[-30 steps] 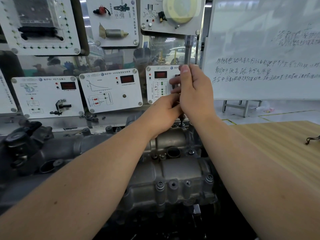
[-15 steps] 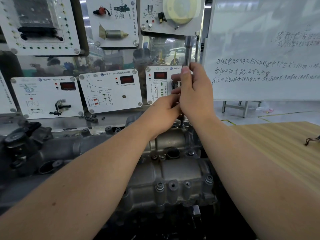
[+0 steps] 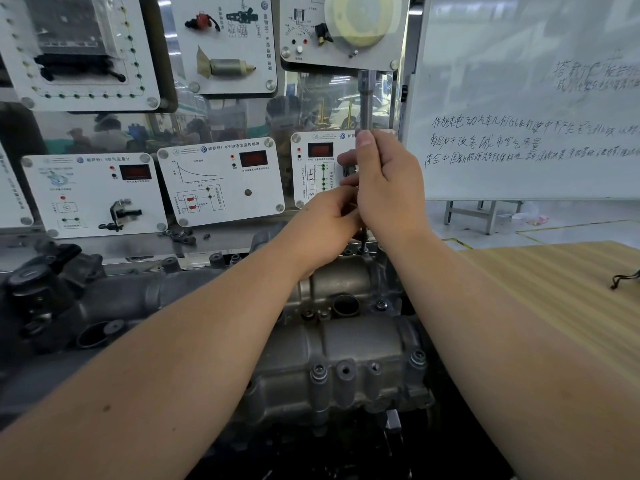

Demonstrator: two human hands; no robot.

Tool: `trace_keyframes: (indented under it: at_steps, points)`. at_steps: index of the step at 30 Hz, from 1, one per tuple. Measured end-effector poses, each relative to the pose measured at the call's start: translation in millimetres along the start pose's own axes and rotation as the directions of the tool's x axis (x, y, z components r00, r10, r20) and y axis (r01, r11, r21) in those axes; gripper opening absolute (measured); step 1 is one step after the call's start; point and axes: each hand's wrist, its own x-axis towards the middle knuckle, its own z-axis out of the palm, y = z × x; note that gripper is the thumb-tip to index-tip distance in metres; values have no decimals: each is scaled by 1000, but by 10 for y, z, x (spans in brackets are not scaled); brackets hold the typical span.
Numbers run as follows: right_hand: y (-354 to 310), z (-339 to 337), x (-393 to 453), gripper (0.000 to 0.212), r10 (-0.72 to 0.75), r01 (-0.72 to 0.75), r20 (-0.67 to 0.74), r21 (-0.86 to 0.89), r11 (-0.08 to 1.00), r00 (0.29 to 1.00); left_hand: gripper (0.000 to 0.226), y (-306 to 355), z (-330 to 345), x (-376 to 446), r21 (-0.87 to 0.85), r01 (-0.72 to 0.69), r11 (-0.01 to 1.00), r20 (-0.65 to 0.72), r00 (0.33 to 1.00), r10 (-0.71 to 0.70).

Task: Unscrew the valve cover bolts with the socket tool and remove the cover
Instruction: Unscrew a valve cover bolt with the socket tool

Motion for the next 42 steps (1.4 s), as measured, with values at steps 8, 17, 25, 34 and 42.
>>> trace_keyframes:
  at_steps: [8, 17, 25, 34, 42]
  points:
    - [32, -2, -3, 12, -7, 7, -15, -4, 1000, 1000, 18, -12, 14, 15, -9, 5, 1000, 17, 1000, -5]
    - [31, -8, -1, 15, -1, 1, 2, 21, 1000, 1000, 18, -27, 2, 15, 1, -32, 999, 14, 999, 32]
    - [-22, -14, -16, 25, -17, 17, -17, -20, 1000, 1000, 20, -31, -9, 2, -26, -19, 999, 10, 1000, 20]
    - [-11, -13, -10, 15, -14, 14, -20, 10, 1000, 1000, 14, -40, 9, 15, -9, -3, 1000, 4, 1000, 3]
    - [-19, -3, -12, 14, 8, -7, -8, 33, 999, 1000, 15, -10, 9, 9, -17, -27, 999, 1, 1000, 27]
